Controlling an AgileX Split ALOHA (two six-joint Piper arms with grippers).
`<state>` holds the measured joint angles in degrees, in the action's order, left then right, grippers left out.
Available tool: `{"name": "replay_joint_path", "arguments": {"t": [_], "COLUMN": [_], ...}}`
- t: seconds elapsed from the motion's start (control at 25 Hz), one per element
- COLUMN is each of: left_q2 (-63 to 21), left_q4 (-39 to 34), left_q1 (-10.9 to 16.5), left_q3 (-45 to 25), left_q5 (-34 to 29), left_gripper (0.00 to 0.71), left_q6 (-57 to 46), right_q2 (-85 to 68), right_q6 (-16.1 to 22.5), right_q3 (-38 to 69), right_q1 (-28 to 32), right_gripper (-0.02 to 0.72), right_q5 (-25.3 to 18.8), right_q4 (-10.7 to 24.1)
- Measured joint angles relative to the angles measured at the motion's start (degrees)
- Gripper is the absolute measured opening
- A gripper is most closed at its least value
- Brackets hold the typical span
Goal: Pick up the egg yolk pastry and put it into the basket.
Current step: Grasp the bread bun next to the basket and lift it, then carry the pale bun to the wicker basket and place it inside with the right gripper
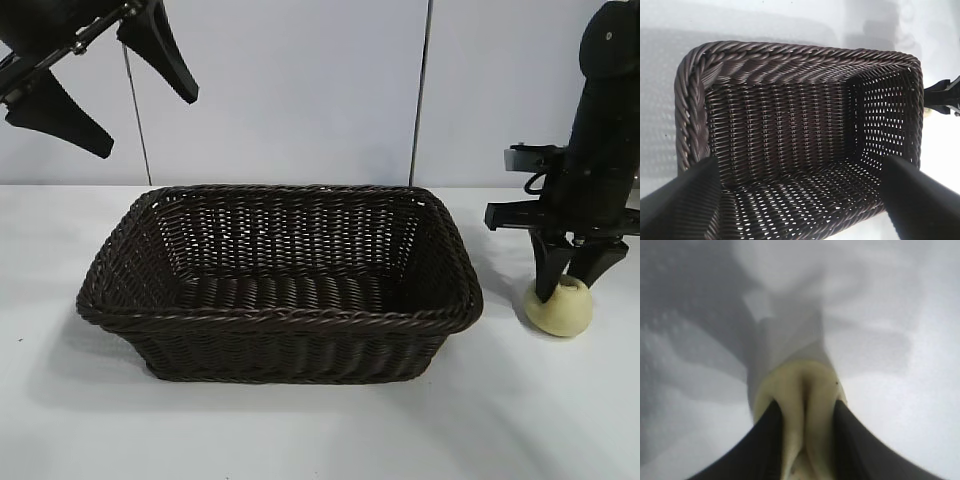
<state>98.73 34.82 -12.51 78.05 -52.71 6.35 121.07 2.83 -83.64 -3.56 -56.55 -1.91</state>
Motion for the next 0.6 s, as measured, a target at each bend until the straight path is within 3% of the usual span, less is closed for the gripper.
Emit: {"name": "replay_joint_path", "arguments": {"t": [0.4,0.6], "left_q2": [0.0,0.0], "left_q4": [0.0,0.0], "left_q1": [0.0,0.0], "left_q3": [0.0,0.0], "left_q5": [0.0,0.0], "left_gripper": [0.628,0.628], "left_q6": [0.0,0.0], "right_q2": [-5.6,-13.7], "right_q6": [-1.1,-4.2], "right_q3": [0.0,0.0], "right_q1": [0.0,0.0], "right_gripper": [0.095,0.094], "right_q5": [-1.0,-2.9], "right_q4": [-0.5,-6.1]}}
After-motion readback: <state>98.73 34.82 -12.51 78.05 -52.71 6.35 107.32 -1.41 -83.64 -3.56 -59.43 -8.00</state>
